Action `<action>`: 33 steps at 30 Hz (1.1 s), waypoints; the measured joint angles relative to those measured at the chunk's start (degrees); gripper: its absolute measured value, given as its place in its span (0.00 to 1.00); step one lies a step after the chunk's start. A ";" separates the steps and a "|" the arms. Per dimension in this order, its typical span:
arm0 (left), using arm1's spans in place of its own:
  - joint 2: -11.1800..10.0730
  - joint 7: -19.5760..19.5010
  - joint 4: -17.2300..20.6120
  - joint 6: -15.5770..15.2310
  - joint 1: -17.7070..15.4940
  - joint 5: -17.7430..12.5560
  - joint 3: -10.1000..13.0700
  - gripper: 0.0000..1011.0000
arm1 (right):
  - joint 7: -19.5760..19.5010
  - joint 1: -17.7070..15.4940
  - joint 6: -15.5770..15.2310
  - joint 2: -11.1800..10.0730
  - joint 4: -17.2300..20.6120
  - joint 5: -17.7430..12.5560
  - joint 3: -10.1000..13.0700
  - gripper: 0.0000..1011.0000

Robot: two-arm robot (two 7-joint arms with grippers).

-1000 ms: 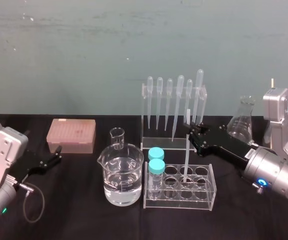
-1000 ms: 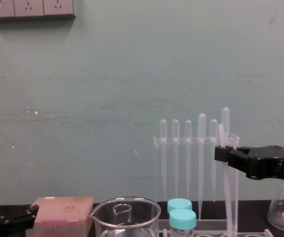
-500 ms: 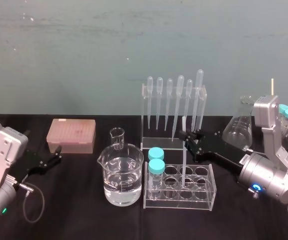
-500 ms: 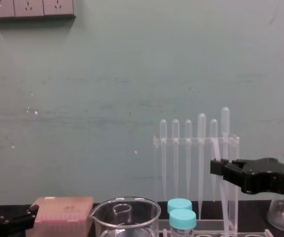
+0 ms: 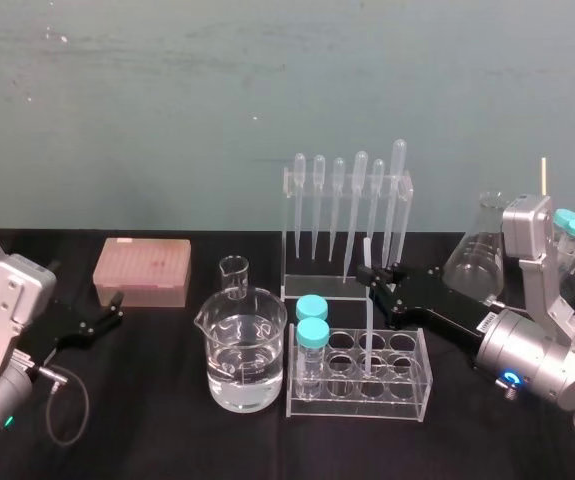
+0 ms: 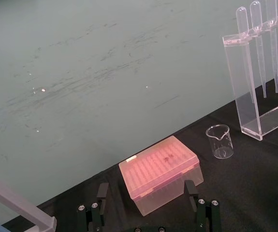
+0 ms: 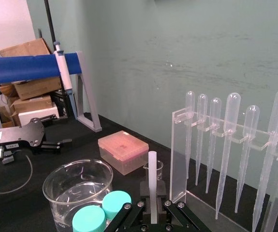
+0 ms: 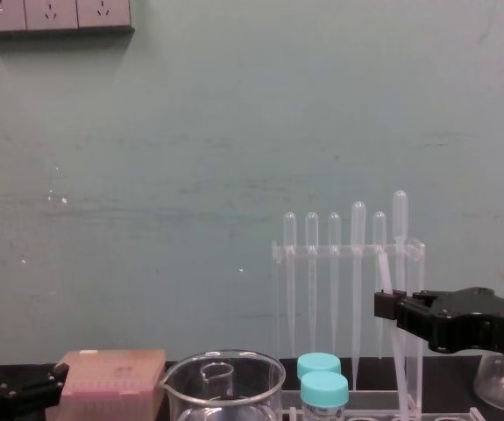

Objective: Pick up the stirring rod with one hand, then place it down.

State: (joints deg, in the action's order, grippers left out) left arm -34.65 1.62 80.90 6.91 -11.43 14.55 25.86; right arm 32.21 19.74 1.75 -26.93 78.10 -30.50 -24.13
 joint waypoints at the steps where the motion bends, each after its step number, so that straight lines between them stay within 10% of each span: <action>1: 0.00 0.00 0.00 0.00 0.00 0.00 0.00 0.99 | 0.00 0.00 -0.01 0.00 0.00 -0.01 0.01 0.07; 8: 0.00 0.00 0.00 0.00 0.00 0.00 0.00 0.99 | 0.00 0.01 -0.06 -0.03 0.01 -0.04 0.04 0.11; 33: 0.00 0.00 0.00 0.00 0.00 0.00 0.00 0.99 | 0.00 0.02 -0.15 -0.03 0.02 -0.17 0.04 0.88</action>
State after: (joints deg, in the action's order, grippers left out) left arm -34.65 1.62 80.90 6.90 -11.43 14.55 25.86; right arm 32.22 19.76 1.60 -26.96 78.11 -30.67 -24.09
